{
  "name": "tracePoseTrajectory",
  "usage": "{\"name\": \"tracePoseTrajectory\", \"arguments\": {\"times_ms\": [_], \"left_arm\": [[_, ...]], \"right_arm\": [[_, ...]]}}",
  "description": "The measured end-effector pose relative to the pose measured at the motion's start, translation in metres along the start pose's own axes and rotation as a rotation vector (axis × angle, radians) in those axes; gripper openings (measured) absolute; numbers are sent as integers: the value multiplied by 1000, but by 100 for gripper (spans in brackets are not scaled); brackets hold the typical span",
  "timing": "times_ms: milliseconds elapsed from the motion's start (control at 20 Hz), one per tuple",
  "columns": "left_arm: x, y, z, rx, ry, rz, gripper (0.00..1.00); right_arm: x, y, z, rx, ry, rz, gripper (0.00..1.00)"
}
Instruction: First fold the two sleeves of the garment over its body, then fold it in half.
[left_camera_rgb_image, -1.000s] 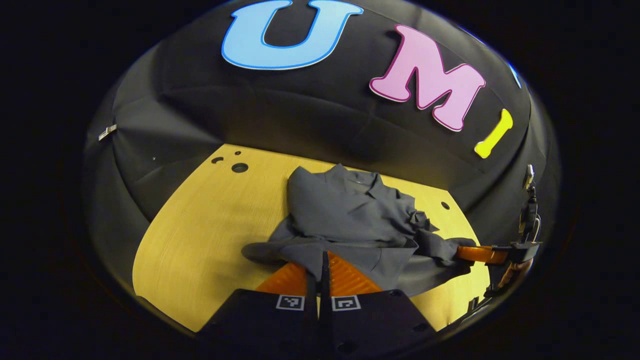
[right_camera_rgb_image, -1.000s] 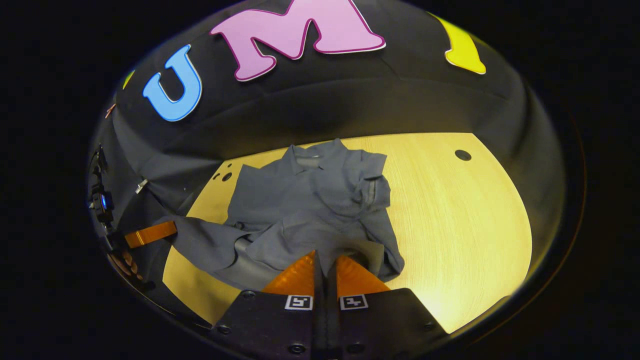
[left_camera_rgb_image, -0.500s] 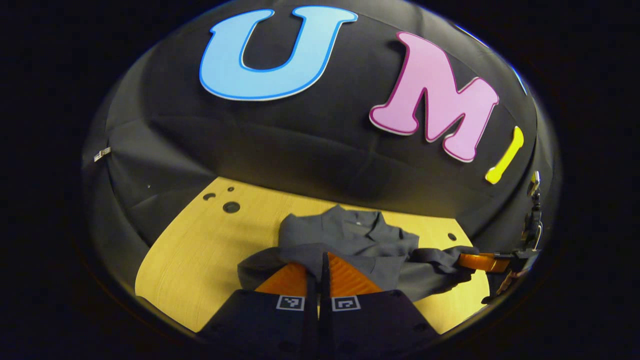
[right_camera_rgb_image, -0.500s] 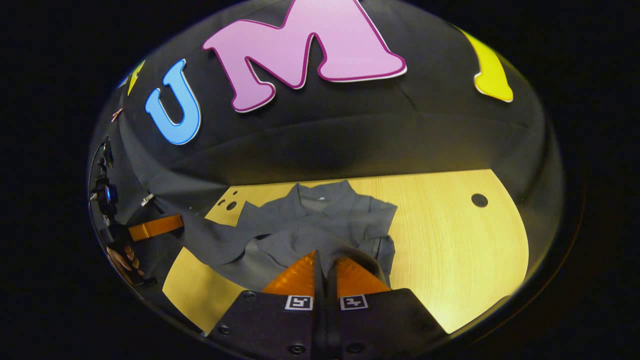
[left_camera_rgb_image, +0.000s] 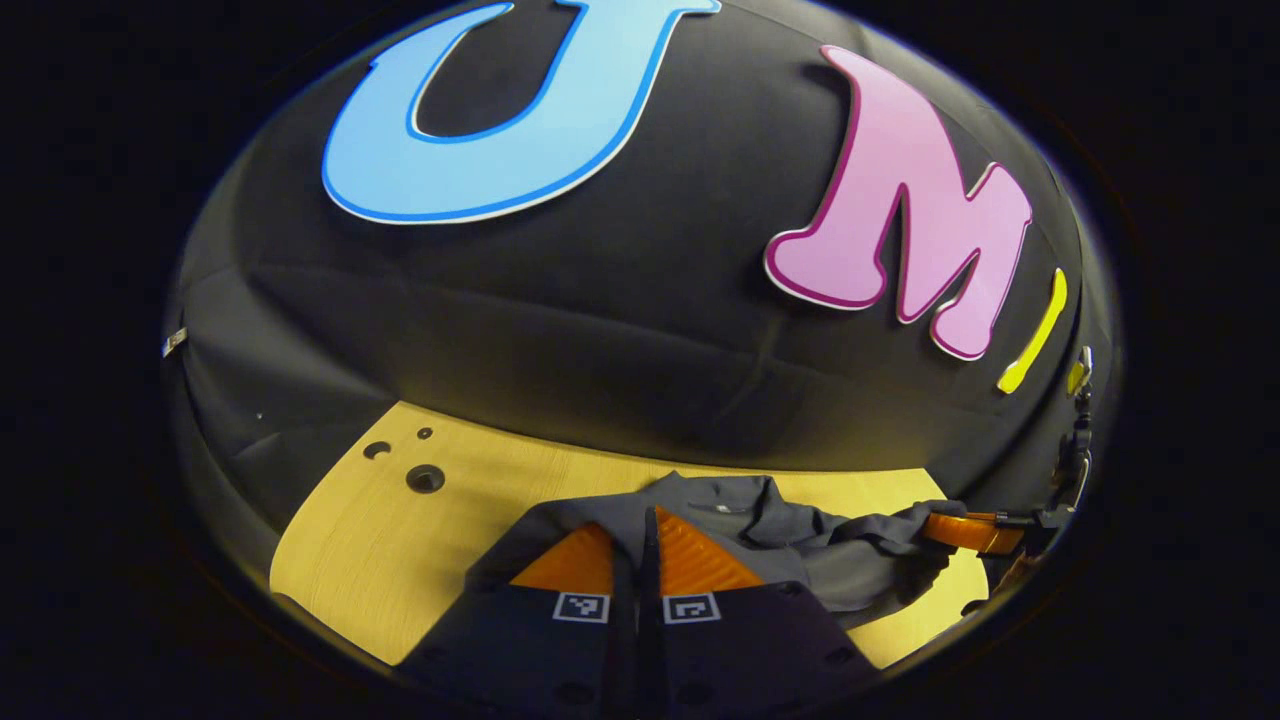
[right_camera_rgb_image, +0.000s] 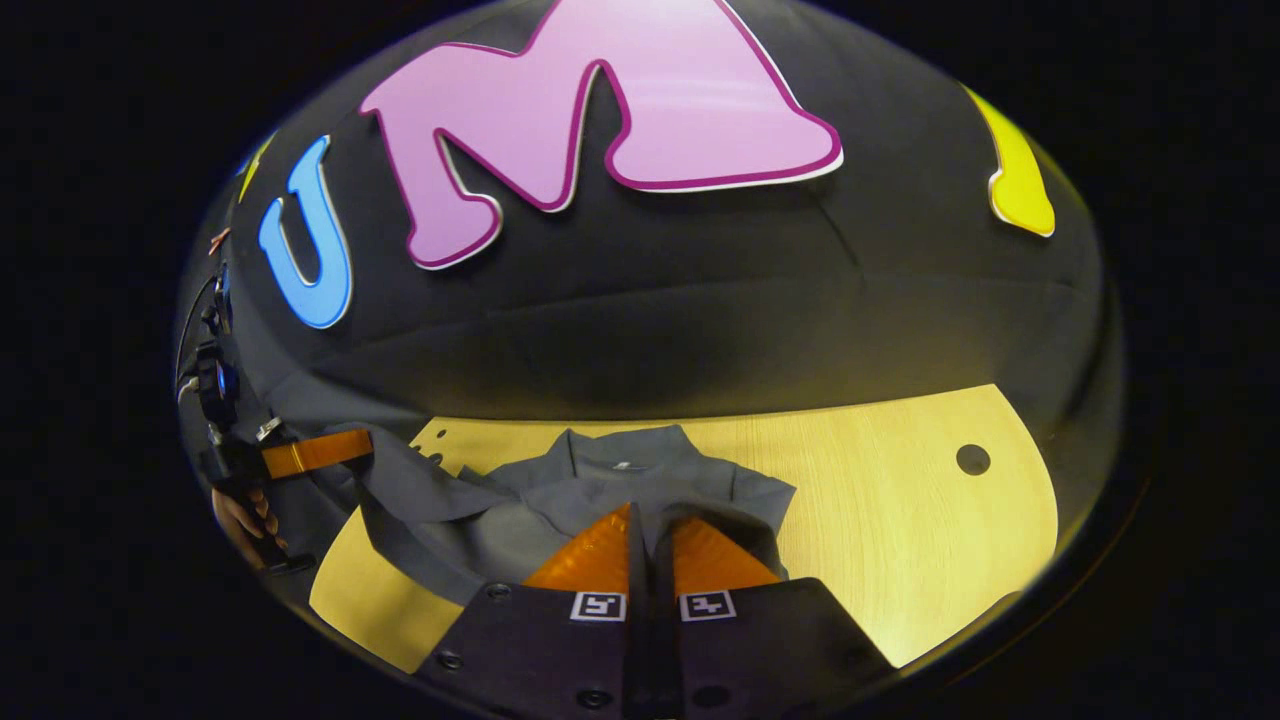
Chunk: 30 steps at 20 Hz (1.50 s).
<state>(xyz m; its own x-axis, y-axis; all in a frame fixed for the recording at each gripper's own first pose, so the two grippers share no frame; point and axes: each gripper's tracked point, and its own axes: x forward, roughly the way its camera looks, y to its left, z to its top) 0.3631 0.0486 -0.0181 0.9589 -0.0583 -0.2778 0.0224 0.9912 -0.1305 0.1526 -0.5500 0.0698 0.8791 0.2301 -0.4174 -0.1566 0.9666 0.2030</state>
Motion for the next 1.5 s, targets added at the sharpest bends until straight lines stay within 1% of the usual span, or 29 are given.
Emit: {"name": "tracePoseTrajectory", "arguments": {"times_ms": [200,450,550,700,750,800,850,950,1000,1050,1100,1150,1200,1250,1300,1350,1500], "left_arm": [[44,18,-12,-6,10,11,5],[88,32,-44,-54,57,23,5],[95,38,-55,-65,84,44,7],[100,39,-64,-54,108,73,7],[101,42,-65,-44,108,90,12],[99,41,-62,-36,104,96,15],[93,39,-58,-26,100,100,24],[85,37,-51,-1,92,105,37],[79,33,-46,5,85,102,39],[71,27,-40,6,74,96,56],[64,23,-34,4,64,91,64],[56,18,-29,3,54,85,72],[48,12,-24,5,42,76,80],[40,11,-20,14,28,74,87],[30,8,-14,28,14,76,88],[19,5,-10,46,-1,81,92],[-19,-7,2,80,-44,77,96]], "right_arm": [[38,-10,3,30,-9,-26,5],[77,-26,-17,65,29,-44,5],[90,-31,-29,86,58,-45,5],[94,-34,-35,95,75,-39,5],[95,-37,-36,98,74,-39,10],[92,-40,-35,100,73,-45,2],[89,-44,-32,103,74,-55,10],[82,-49,-28,110,67,-59,40],[79,-50,-26,110,59,-62,55],[72,-52,-21,105,51,-66,71],[68,-52,-18,99,46,-68,75],[62,-52,-14,89,42,-72,74],[55,-53,-10,76,34,-81,91],[46,-56,-7,63,19,-91,98],[36,-56,-1,51,-2,-104,99],[26,-54,5,41,-22,-116,99],[-10,-55,16,18,-72,-155,99]]}}
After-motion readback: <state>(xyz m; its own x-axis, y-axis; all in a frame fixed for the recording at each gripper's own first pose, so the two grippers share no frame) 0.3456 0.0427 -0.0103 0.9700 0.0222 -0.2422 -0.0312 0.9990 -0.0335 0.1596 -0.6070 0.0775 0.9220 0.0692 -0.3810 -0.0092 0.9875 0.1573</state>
